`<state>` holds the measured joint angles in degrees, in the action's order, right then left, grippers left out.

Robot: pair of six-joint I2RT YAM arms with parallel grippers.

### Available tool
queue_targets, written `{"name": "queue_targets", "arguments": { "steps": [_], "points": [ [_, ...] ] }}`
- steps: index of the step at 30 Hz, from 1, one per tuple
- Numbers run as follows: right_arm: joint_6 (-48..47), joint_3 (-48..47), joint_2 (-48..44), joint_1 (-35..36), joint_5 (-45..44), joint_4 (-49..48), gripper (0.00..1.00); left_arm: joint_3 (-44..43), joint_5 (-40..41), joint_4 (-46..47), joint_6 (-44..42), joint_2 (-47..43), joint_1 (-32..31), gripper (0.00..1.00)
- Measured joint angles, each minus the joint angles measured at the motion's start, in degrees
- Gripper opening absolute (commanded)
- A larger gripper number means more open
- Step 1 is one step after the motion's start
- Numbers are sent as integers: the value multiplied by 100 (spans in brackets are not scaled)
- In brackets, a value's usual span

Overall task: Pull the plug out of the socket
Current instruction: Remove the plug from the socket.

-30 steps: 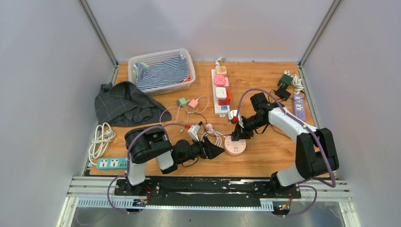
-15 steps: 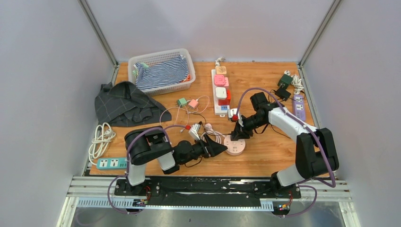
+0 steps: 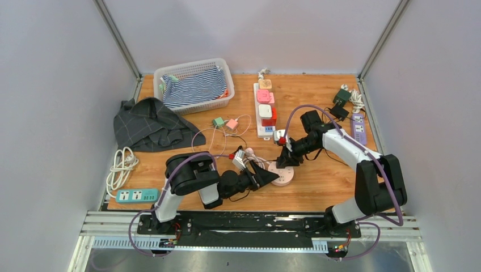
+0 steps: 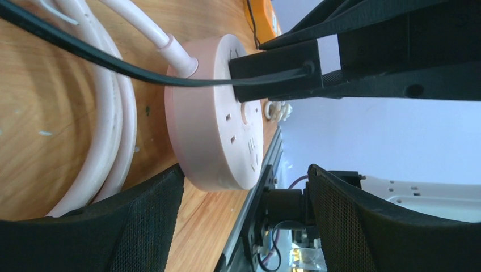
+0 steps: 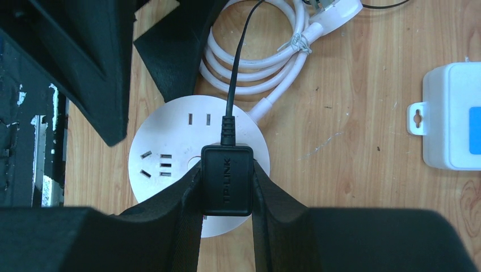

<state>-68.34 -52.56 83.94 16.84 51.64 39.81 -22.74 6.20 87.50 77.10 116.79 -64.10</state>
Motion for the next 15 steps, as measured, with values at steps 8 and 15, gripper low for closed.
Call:
{"name": "queue_targets", "arguments": {
  "steps": [8, 15],
  "points": [
    [-2, 0, -83, 0, 92, 0, 0, -243, 192, 7, 205, 192, -48, 77],
    [-31, 0, -83, 0, 186, 11, 0, -208, 448, 7, 286, 225, -55, 74]
  ]
}}
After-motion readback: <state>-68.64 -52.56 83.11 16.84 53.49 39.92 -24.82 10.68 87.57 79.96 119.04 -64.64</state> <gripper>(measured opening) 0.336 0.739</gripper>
